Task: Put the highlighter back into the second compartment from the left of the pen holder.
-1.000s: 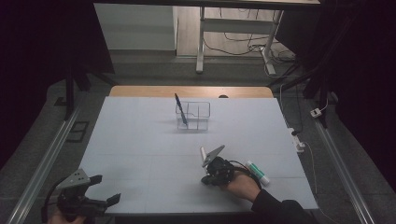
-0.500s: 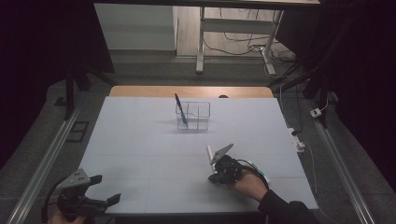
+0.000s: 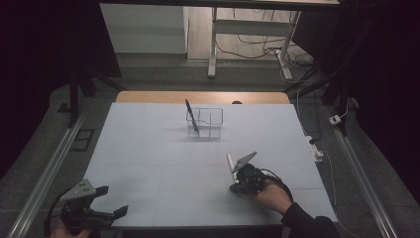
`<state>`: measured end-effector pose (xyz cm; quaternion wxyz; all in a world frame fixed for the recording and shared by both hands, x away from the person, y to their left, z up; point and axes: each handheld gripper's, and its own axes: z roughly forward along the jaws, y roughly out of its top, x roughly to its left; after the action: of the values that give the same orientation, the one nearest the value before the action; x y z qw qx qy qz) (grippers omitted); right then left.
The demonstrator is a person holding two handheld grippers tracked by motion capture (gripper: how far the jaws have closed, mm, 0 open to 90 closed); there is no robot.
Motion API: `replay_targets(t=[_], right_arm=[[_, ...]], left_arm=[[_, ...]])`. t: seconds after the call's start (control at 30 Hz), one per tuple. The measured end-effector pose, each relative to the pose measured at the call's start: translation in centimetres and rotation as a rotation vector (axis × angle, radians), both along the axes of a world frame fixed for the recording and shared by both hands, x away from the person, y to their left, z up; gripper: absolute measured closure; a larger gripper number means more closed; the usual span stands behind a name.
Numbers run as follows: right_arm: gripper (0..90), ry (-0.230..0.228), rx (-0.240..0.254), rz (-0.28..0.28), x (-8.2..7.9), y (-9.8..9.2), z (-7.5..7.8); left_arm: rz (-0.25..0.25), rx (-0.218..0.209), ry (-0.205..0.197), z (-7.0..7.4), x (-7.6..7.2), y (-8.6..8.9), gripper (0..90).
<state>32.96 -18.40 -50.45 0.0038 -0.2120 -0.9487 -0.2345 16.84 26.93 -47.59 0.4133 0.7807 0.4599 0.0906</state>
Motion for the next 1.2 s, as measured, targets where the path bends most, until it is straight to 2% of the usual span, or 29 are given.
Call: replay_targets(t=[0.57, 0.7, 0.8, 0.93, 1.03, 1.2], right_arm=[[89.1, -0.007, -0.015, -0.102, 0.6, -3.5, 0.3], [86.2, -0.015, 0.019, -0.114, 0.6, -3.6, 0.8], [79.8, -0.044, 0.050, -0.148, 0.8, -3.9, 1.4], [66.7, -0.076, 0.088, -0.259, 1.6, -4.6, 2.1], [54.7, -0.126, 0.086, -0.326, 2.2, -4.8, 2.6], [31.0, -0.147, 0.085, -0.394, 3.3, -4.3, 2.9]], left_arm=[[0.001, 0.002, 0.004, 0.0, 0.1, 0.0, 0.0], [0.001, 0.002, 0.004, 0.0, 0.1, 0.0, 0.0], [0.002, 0.002, 0.004, 0.0, 0.1, 0.0, 0.0], [0.003, -0.001, 0.003, 0.0, 0.1, 0.0, 0.0], [0.003, -0.001, 0.004, 0.0, 0.1, 0.0, 0.0], [0.003, -0.001, 0.004, 0.0, 0.1, 0.0, 0.0]])
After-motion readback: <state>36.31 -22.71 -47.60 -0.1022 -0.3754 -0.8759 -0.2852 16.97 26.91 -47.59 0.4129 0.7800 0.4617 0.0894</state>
